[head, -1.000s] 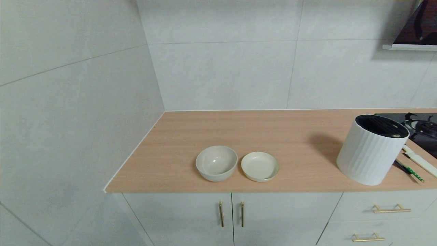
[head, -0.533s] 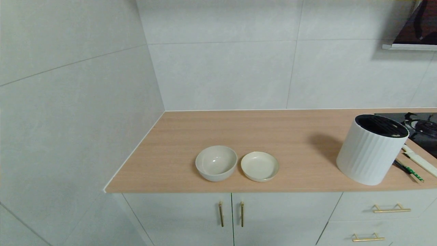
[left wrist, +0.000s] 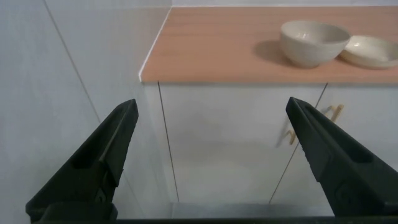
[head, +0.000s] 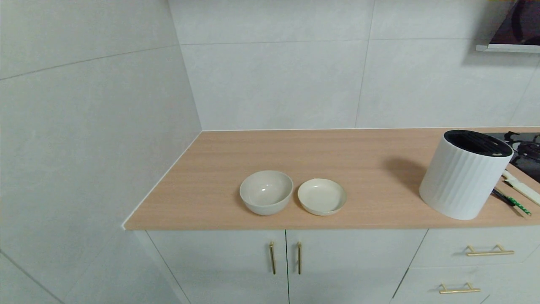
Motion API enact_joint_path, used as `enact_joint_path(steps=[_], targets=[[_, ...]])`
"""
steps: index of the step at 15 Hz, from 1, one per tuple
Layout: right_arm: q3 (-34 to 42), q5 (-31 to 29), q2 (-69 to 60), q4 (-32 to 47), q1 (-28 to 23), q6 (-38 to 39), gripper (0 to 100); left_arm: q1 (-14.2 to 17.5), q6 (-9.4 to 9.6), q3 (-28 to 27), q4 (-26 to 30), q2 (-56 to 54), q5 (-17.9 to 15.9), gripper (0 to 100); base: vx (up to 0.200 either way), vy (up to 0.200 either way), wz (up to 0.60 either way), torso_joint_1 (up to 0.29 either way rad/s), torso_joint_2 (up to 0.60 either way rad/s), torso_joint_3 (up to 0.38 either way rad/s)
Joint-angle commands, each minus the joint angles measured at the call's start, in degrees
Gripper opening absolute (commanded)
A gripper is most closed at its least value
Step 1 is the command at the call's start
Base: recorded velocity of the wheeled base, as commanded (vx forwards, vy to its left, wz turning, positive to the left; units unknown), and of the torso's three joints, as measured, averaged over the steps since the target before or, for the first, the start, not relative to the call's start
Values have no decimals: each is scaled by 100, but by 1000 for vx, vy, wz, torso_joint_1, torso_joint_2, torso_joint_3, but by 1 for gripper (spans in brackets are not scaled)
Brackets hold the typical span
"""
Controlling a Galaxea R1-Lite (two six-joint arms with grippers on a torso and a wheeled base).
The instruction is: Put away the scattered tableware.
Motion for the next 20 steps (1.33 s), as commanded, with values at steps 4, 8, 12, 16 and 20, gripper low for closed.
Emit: enact_joint_path(steps=[4,8,12,16,20], targets=[[0,4,7,-4,4,0,100,2,-1,1,0,0,4,100,0,0,0,-249,549,297],[0,-5,7,-4,4,0,100,2,-1,1,0,0,4,100,0,0,0,-232,531,293],[0,-5,7,-4,4,0,100,2,-1,1,0,0,4,100,0,0,0,-217,507,293],[0,-5,7,-4,4,0,100,2,-1,1,0,0,4,100,0,0,0,-196,484,284],[0,-5,7,-4,4,0,100,2,-1,1,0,0,4,100,0,0,0,-177,469,297]])
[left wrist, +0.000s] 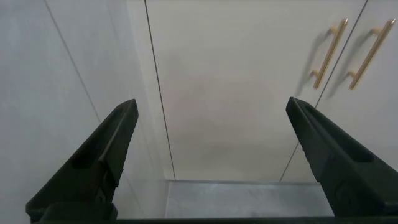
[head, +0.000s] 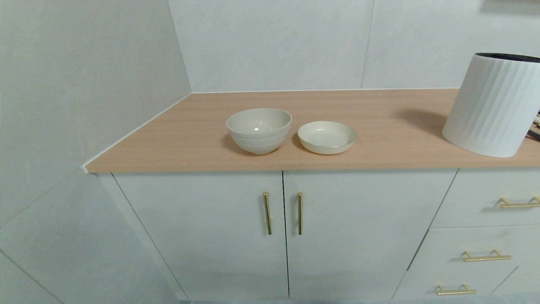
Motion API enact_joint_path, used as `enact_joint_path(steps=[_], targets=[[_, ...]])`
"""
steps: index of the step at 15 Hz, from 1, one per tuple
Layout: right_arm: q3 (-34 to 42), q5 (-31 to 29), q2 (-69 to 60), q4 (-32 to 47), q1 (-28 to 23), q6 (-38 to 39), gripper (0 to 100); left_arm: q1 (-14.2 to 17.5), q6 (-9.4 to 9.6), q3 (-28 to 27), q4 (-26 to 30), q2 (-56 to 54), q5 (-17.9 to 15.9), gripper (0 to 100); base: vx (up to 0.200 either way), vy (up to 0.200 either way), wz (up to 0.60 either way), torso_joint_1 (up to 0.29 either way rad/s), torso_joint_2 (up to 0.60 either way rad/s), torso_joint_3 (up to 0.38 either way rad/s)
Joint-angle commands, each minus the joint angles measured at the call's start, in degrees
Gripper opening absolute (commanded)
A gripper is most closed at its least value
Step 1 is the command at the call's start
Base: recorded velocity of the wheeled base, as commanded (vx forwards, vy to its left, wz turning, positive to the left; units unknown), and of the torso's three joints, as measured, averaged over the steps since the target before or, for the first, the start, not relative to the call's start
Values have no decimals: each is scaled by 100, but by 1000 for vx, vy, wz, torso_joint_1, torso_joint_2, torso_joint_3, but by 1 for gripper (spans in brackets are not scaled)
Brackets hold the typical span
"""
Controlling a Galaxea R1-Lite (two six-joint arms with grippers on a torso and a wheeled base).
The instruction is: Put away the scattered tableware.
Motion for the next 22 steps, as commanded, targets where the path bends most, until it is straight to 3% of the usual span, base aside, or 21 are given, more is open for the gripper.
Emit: enact_joint_path(steps=[1,9,22], targets=[[0,4,7,-2,4,0,100,1,-1,1,0,0,-5,100,0,0,0,-163,481,305],[0,4,7,-2,4,0,100,1,-1,1,0,0,4,100,0,0,0,-109,400,278],[0,4,7,-2,4,-9,100,1,-1,1,0,0,4,100,0,46,0,-4,13,11]])
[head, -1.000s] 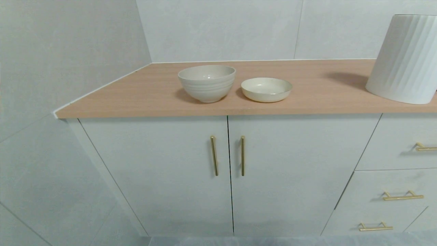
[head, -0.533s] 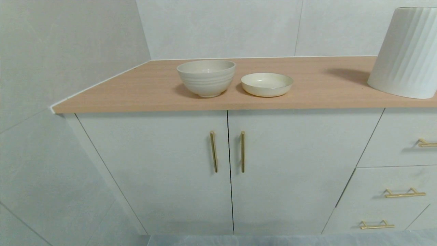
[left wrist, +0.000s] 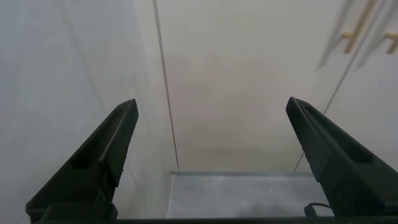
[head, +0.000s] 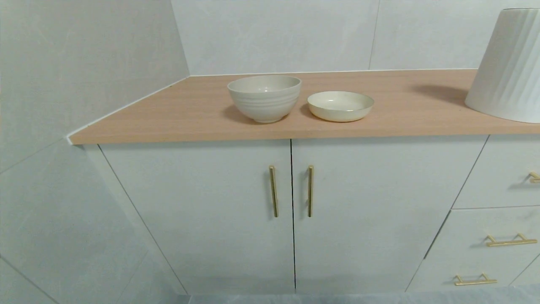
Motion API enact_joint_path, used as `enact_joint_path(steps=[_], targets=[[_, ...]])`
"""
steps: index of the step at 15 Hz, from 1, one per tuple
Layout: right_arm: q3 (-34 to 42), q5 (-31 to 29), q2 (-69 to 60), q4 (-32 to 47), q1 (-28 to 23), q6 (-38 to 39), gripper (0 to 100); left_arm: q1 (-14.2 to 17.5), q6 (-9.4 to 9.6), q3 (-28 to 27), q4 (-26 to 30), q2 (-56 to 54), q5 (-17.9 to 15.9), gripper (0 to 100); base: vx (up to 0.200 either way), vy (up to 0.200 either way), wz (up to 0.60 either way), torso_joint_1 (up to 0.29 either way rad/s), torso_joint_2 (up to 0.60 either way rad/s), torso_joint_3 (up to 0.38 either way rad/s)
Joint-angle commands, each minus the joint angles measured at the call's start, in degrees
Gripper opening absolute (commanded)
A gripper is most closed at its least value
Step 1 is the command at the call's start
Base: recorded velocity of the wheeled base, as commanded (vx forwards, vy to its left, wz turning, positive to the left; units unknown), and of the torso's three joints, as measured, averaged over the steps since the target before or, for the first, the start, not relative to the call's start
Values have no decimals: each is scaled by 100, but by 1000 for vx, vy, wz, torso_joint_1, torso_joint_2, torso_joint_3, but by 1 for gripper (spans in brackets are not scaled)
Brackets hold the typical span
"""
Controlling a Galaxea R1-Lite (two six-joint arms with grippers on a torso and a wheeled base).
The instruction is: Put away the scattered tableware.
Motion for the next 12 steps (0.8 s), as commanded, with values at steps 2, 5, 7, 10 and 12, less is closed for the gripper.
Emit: enact_joint_path(steps=[2,5,7,10,12], targets=[[0,1,7,-4,-9,4,100,-6,-4,2,2,0,4,100,0,0,0,0,0,0],[0,1,7,-4,-9,4,100,-6,-4,2,2,0,4,100,0,0,0,0,0,0],[0,1,7,-4,-9,-4,100,-6,-4,2,2,0,-5,100,0,0,0,0,0,0],[-255,204,7,-268,-9,171,100,-6,-4,2,2,0,4,100,0,0,0,0,0,0],[-571,1021,262,-268,26,488,100,-6,-4,2,2,0,4,100,0,0,0,0,0,0]])
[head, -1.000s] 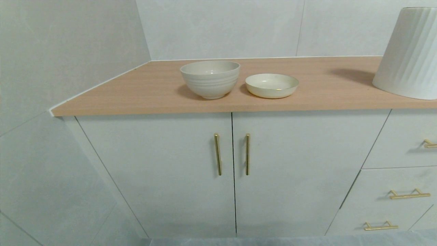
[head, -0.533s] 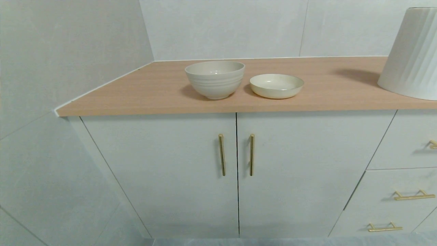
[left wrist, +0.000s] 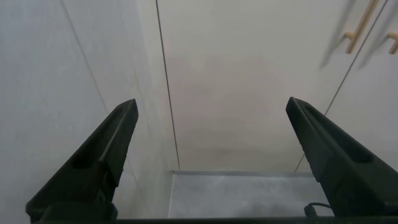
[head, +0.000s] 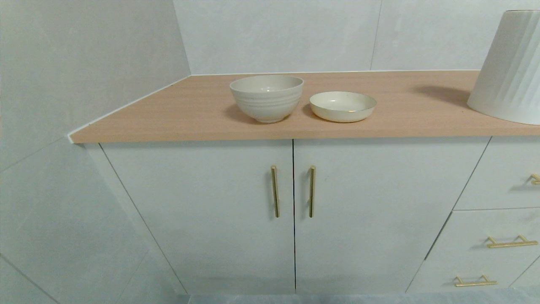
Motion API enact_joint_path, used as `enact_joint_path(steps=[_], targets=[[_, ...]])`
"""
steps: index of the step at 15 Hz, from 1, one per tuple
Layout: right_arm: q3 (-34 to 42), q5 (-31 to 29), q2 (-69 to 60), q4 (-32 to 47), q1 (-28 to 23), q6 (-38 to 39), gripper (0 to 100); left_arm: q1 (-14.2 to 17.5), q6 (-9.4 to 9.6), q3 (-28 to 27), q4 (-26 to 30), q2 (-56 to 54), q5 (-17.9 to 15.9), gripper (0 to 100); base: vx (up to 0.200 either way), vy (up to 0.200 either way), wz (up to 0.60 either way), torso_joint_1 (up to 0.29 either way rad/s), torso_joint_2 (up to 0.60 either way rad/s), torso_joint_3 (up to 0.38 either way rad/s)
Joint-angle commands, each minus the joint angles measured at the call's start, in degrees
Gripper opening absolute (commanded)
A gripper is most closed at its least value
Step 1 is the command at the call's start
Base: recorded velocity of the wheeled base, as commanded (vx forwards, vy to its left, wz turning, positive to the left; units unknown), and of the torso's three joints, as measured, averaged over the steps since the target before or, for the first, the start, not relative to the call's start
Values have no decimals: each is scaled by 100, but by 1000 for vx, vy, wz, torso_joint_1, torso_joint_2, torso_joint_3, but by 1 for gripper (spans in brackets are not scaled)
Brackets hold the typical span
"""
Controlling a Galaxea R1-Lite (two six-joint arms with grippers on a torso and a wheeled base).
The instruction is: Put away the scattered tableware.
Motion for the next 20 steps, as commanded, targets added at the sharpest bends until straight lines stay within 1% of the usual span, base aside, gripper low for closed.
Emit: enact_joint_path(steps=[1,4,5,6,7,8,9,10,11,13,14,15,17,18,19,20], targets=[[-173,487,419,-2,37,72,100,-1,-1,1,-2,0,-5,100,0,0,0,0,0,0],[-445,1340,1202,-11,90,63,100,-1,-1,1,-2,0,-5,100,0,0,0,0,0,0],[-498,1524,1386,-11,116,63,100,-1,-1,1,-2,0,-5,100,0,0,0,0,0,0],[-674,1858,1975,-11,169,63,100,-1,8,1,-2,0,4,100,0,0,0,0,0,0],[-876,2016,2459,-19,248,63,100,-1,8,1,-2,0,4,100,0,0,0,0,0,0],[-1104,2157,2880,-46,432,54,100,-1,8,1,-2,0,4,100,0,0,0,0,0,0],[-1306,2333,3294,-72,749,46,100,-1,8,1,-2,0,4,100,0,0,0,0,0,0],[-1535,2350,3803,-195,1144,46,100,-1,8,1,-2,0,-5,100,0,0,0,0,0,0],[-1632,2350,4295,-556,1452,81,100,-1,8,1,-2,0,-5,100,0,0,0,0,0,0],[-1640,2350,5561,-2041,1874,292,100,-1,8,1,-2,0,4,100,0,0,0,0,0,0],[-1658,2342,6009,-2489,1944,292,100,-1,8,1,-2,0,-5,100,0,0,0,0,0,0],[-1974,2324,6976,-3263,2146,292,100,-1,8,10,-2,0,-5,100,0,0,0,0,0,0],[-2765,2201,7794,-3236,2428,309,100,-1,16,10,-2,0,-5,100,0,0,0,0,0,0],[-3363,1744,8251,-2920,2770,309,100,-1,8,10,-2,0,-5,100,0,0,0,0,0,0],[-3688,1348,8461,-2595,2964,309,100,-1,16,10,-2,0,-5,100,0,0,0,0,0,0],[-4022,1181,8620,-2305,3008,309,100,-1,16,10,-2,0,-5,100,0,0,0,0,0,0]])
